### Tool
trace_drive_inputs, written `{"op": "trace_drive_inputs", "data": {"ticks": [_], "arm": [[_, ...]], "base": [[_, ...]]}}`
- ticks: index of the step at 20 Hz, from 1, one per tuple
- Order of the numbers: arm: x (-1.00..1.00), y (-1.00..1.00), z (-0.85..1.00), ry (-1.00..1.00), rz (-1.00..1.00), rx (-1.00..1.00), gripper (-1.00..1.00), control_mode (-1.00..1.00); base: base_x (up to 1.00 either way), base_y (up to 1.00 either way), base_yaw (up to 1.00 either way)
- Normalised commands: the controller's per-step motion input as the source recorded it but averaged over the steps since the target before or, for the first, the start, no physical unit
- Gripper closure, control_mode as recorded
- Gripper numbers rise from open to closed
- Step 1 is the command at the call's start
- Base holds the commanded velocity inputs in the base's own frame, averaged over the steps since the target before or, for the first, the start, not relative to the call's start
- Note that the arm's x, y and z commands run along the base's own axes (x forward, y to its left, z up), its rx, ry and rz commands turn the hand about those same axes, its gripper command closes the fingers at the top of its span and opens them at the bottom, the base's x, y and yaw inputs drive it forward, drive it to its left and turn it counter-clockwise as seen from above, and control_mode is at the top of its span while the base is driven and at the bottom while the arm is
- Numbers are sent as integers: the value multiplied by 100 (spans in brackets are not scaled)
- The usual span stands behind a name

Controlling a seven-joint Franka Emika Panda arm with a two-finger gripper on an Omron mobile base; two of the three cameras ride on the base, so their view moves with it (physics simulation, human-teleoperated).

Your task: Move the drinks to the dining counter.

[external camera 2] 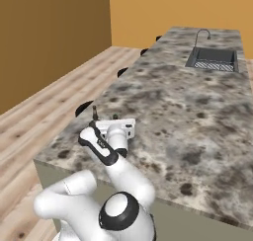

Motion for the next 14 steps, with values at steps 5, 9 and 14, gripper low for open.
{"op": "trace_drive_inputs", "data": {"ticks": [5,9,14], "arm": [[16,-19,-26,0,0,0,100,-100],[18,-21,-29,0,0,0,100,-100],[17,-7,-19,0,0,0,100,-100]], "base": [[0,0,0],[0,0,0],[0,0,0]]}}
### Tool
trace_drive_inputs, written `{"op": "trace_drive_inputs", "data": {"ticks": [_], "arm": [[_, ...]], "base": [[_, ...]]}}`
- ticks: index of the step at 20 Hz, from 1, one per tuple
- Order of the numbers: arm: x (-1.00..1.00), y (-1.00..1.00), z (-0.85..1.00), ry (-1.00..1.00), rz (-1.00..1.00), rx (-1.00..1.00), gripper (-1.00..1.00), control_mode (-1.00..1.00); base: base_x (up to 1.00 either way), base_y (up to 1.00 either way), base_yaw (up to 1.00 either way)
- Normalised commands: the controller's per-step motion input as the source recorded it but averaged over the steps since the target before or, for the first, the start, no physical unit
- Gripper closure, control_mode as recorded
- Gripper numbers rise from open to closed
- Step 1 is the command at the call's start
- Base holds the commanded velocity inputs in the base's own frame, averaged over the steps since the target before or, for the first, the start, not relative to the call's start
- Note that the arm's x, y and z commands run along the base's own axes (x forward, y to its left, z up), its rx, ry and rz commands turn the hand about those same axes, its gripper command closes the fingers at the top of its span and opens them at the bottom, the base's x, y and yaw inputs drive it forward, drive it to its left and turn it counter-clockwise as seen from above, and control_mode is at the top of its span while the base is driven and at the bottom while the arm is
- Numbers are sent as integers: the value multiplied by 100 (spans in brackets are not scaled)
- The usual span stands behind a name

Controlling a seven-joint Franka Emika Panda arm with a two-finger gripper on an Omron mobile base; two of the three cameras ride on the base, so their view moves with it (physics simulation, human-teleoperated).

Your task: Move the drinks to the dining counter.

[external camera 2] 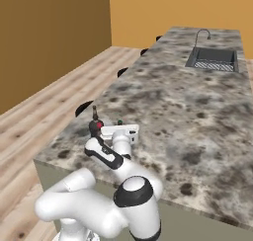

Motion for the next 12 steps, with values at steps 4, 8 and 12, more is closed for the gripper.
{"op": "trace_drive_inputs", "data": {"ticks": [4,8,12], "arm": [[27,-5,-17,0,0,0,100,-100],[32,0,-21,0,0,0,100,-100],[15,0,-28,0,0,0,-100,-100]], "base": [[0,0,0],[0,0,0],[0,0,0]]}}
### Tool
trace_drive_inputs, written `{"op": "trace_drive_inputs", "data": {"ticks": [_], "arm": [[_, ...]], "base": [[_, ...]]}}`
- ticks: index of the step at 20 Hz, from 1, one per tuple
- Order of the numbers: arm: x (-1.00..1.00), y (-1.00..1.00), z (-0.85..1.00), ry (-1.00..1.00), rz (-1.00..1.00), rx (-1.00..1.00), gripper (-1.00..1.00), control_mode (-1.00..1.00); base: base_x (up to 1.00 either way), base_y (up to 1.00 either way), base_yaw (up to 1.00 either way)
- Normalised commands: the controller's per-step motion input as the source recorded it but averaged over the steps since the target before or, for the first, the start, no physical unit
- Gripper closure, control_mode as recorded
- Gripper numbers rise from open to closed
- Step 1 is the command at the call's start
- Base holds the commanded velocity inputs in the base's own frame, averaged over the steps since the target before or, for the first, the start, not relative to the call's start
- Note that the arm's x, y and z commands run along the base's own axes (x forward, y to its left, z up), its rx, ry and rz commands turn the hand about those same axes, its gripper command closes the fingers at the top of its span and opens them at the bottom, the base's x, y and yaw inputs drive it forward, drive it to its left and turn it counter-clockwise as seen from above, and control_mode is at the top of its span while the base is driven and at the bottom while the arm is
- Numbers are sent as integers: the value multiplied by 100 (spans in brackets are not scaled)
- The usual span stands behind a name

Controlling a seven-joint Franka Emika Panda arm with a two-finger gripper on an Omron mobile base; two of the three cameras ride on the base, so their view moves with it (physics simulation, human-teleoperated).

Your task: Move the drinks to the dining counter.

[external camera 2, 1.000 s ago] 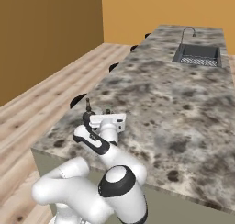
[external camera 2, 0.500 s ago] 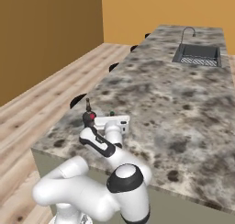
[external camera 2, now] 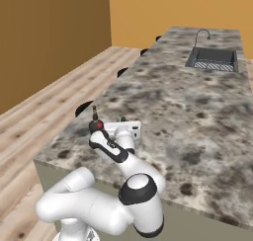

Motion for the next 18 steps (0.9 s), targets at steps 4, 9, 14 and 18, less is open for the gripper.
{"op": "trace_drive_inputs", "data": {"ticks": [4,9,14,18], "arm": [[1,0,-26,0,0,0,-100,-100],[-1,0,-11,-1,0,0,-100,-100],[-19,-2,7,0,-1,0,-100,-100],[-51,-2,68,0,0,0,-100,-100]], "base": [[0,0,0],[0,0,0],[0,0,0],[0,0,0]]}}
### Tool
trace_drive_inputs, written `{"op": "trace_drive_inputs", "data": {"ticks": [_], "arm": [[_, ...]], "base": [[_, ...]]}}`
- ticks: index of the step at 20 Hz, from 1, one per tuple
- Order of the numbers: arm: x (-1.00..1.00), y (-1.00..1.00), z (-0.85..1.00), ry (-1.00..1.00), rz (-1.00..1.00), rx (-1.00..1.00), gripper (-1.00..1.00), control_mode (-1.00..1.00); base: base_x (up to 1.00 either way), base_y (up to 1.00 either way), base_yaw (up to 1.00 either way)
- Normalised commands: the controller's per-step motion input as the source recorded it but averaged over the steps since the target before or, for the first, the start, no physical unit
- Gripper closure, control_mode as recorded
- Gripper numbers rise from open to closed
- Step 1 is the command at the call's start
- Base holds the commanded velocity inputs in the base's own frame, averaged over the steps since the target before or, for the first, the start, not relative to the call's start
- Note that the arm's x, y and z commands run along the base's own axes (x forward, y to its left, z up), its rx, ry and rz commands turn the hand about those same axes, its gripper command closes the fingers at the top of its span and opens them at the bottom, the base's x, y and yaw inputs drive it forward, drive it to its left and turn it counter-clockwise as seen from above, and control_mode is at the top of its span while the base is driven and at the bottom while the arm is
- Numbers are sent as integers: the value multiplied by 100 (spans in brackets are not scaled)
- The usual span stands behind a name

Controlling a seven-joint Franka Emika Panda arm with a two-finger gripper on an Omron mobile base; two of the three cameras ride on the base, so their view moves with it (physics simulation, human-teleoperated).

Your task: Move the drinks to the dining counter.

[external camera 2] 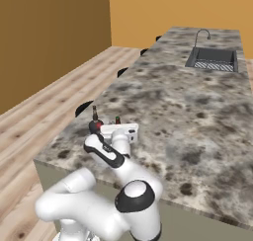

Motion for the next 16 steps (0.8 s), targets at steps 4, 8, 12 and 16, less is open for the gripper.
{"op": "trace_drive_inputs", "data": {"ticks": [4,8,12,16], "arm": [[-49,0,100,0,0,-5,-100,-100],[-50,-3,100,2,0,-7,-100,-100],[-52,-29,100,16,0,-8,-100,-100],[-61,-44,100,23,0,-10,-100,-100]], "base": [[0,0,0],[0,0,0],[0,0,0],[0,0,0]]}}
